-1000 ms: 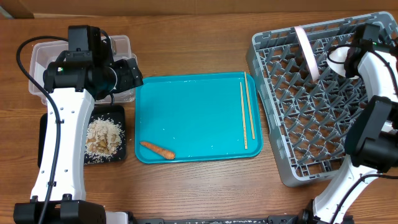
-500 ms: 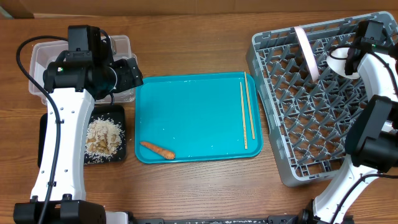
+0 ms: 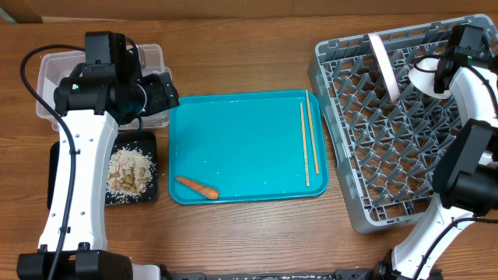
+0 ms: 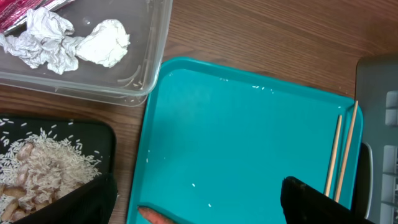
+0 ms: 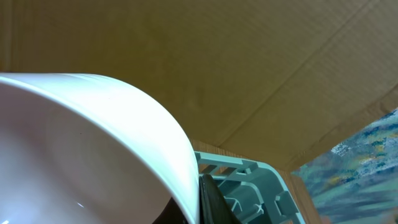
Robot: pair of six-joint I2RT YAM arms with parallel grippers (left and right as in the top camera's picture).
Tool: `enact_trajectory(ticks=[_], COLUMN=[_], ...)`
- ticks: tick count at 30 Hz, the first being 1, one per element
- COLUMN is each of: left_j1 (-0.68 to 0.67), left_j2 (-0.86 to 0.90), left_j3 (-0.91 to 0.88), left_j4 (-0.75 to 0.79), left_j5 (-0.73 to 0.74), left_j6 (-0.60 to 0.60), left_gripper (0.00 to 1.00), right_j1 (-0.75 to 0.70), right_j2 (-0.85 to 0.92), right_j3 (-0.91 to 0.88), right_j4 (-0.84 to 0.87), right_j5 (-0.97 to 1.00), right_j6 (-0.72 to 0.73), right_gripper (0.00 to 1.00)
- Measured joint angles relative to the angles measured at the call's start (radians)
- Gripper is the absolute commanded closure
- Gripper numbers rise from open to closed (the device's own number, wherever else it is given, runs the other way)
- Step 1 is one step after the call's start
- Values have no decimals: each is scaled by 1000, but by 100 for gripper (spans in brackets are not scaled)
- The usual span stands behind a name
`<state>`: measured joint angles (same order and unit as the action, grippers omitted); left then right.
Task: Sort waste into correct bins and load items into the dishwasher
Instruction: 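Place the bowl upright in the dish rack with the right gripper, then move the right gripper left over the chopsticks on the tray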
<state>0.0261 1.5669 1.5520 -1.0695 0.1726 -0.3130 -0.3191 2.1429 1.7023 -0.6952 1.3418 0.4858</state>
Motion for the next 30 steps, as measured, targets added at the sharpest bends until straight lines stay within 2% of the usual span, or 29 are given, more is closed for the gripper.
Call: enact_trajectory(ticks=[17,30], left_j1=[0,0], left_j2=[0,0], left_j3=[0,0], left_j4=[-2,-5], left_j5=[0,0], left_j6=[0,0], left_gripper=[14,13], right_j1=[-2,-2], right_j2=[0,0], right_j3=[0,-1], right_j4=[14,93], right_j5=[-3,89], right_j6=[-75,-284], right_gripper=[96,96])
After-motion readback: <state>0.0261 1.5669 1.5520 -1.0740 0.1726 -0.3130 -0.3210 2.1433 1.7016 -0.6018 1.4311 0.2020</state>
